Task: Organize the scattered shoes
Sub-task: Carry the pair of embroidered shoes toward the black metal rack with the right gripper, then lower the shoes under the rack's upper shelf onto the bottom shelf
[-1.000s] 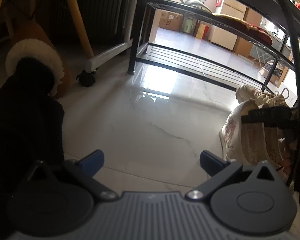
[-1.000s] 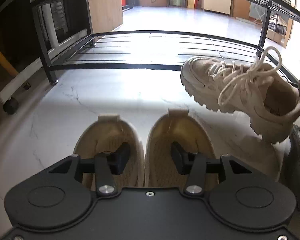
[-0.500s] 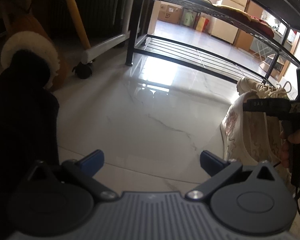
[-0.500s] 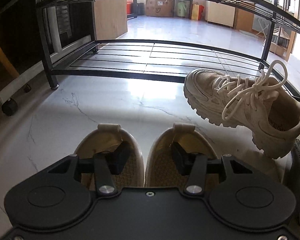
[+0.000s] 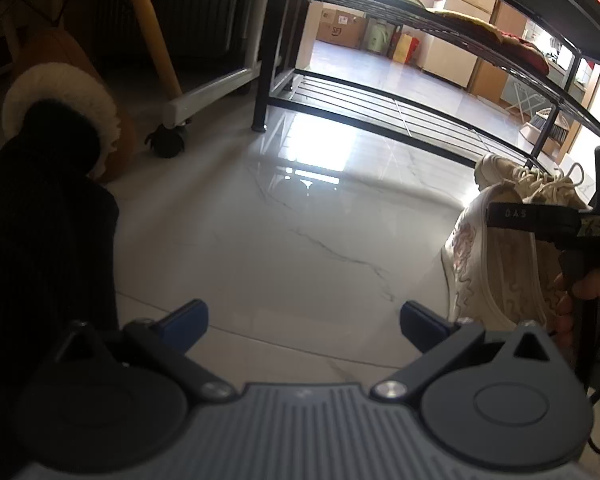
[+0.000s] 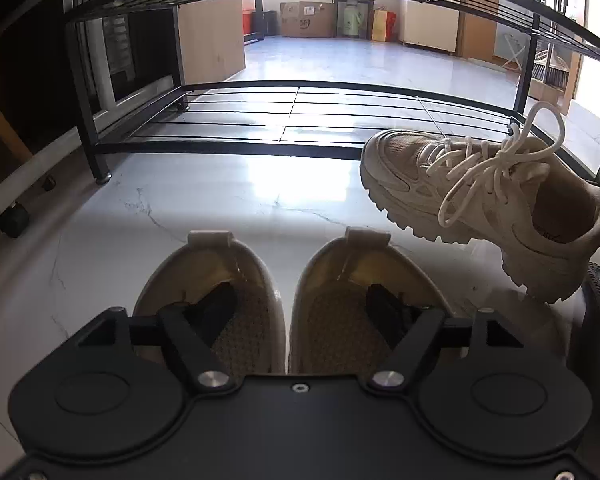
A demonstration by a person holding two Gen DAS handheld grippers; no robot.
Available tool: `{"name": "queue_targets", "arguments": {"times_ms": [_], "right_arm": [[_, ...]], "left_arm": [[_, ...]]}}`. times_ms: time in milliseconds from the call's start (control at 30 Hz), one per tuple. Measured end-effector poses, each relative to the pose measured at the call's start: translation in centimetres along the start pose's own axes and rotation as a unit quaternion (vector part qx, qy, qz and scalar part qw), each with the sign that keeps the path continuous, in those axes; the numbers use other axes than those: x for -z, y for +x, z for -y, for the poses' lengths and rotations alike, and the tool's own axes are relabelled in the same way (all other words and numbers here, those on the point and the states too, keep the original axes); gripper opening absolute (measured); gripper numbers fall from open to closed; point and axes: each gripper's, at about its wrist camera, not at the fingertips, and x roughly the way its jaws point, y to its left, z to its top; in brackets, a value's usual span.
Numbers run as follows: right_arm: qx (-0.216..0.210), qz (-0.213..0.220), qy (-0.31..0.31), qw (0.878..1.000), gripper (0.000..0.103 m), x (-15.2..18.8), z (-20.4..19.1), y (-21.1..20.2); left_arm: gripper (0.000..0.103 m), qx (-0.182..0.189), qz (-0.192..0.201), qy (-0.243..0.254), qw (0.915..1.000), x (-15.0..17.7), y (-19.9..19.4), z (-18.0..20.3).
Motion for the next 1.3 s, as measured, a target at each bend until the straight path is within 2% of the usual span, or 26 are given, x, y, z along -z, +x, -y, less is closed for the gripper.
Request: {"name": "queue_targets", "arguments": {"times_ms": [200, 300, 367, 467, 667, 900, 1067, 1300], "right_arm": [[-0.002, 0.002, 0.001, 1.0, 0.075, 0.1, -0.1, -0.1], [-0.007, 0.008, -0.004, 1.0, 0.05, 0.2, -0.3, -0.4], [-0.011, 0.012, -0.003, 1.0, 0.023, 0.0, -0.6, -0.7], [-0.014, 0.011, 0.009, 1.0, 0.013, -0.2, -0.4, -0.8], [-0.034, 0.027, 0.0, 0.999, 0.011, -0.9, -0.2, -1.5], [-0.072, 0.057, 0.009, 0.996, 0.011, -5.1, -1.0, -1.4], [-0.096, 0.063, -0.002, 0.993, 0.011, -9.4, -3.8, 1.7], [-0.096, 0.063, -0.012, 0.993, 0.011, -14.6, -7.9, 7.3]], "left_arm": [[0.102, 0.001, 0.0, -0.003, 1.0, -0.1, 0.0, -0.1], [0.102, 0.002, -0.001, -0.003, 1.0, -0.1, 0.1, -0.2], [0.102, 0.002, -0.002, -0.005, 1.0, -0.1, 0.1, -0.2], [0.102, 0.002, -0.005, -0.008, 1.0, -0.1, 0.2, -0.3], [0.102, -0.001, -0.005, -0.015, 0.9999, -0.3, 0.1, -0.6], [0.102, -0.001, 0.01, -0.017, 0.9998, -1.0, -0.4, -0.7], [0.102, -0.003, 0.019, 0.0, 0.9998, -1.0, -0.6, -0.3], [0.102, 0.002, 0.005, 0.018, 0.9998, -1.2, -0.2, 0.1]]}}
